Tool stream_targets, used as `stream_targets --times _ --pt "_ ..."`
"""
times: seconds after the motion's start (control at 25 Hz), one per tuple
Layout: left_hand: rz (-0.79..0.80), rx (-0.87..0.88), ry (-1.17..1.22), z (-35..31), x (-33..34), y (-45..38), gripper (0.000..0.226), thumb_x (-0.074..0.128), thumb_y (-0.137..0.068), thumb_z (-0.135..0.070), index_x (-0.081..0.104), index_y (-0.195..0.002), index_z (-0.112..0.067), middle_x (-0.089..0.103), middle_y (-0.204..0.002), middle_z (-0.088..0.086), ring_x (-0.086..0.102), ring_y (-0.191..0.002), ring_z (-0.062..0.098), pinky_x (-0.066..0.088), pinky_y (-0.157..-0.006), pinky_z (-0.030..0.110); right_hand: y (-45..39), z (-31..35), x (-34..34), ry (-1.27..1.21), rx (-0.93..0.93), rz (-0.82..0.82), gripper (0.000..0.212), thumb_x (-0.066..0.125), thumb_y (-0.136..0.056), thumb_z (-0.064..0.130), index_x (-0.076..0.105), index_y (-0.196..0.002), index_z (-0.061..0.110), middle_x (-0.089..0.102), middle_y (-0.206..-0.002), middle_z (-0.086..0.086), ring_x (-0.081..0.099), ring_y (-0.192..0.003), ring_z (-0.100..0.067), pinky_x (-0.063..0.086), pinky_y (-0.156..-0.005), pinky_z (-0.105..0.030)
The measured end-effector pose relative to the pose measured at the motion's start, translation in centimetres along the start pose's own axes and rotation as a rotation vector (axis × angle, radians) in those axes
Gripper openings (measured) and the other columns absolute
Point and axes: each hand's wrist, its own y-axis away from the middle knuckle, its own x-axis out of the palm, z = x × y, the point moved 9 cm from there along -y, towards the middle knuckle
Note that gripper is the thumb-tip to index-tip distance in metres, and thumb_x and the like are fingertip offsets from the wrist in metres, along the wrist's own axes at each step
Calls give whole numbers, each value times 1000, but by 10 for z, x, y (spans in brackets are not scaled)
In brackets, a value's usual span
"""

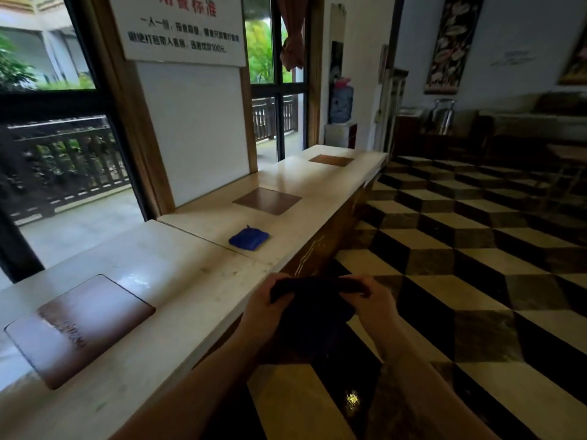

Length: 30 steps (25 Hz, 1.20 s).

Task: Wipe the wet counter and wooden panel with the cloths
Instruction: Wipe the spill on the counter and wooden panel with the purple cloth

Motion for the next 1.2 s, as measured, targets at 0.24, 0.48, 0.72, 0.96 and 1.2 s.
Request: stream_targets --times 0.24,0.48,0.72,0.96,1.2 --pt "-29 -56 6 31 26 -90 22 60 -97 -14 62 -103 -35 67 -104 -12 61 -93 -6 48 -77 15 -90 -34 -11 -72 84 -48 30 71 -88 12 76 -81 41 75 -86 10 72 -86 -15 60 -77 -36" --pt "-29 -128 50 76 40 -213 14 63 -95 -13 66 -100 -26 70 -96 -8 66 -84 -3 50 -68 13 -207 -52 -3 -6 98 -76 24 70 -89 12 77 -82 34 76 -90 2 72 -89 -22 61 -79 -44" --pt "-66 -154 38 116 35 -324 19 70 -89 -10 67 -86 -29 69 -85 -11 63 -81 -2 49 -73 23 -325 -57 20 98 56 -89 23 66 -93 14 77 -84 32 74 -88 6 69 -90 -17 59 -79 -36" --pt "-210 -253 41 164 6 -389 21 73 -84 -5 72 -78 -25 70 -75 -12 65 -76 0 50 -71 19 -425 -71 77 73 30 33 23 63 -93 3 77 -88 20 74 -86 6 69 -87 -16 54 -65 -16" --pt "-460 -483 48 240 -20 -419 26 73 -84 -3 71 -73 -26 70 -75 -5 66 -80 14 53 -74 29 -523 -122 169 106 41 324 24 67 -88 5 76 -81 26 76 -81 4 72 -81 -15 61 -78 -39"
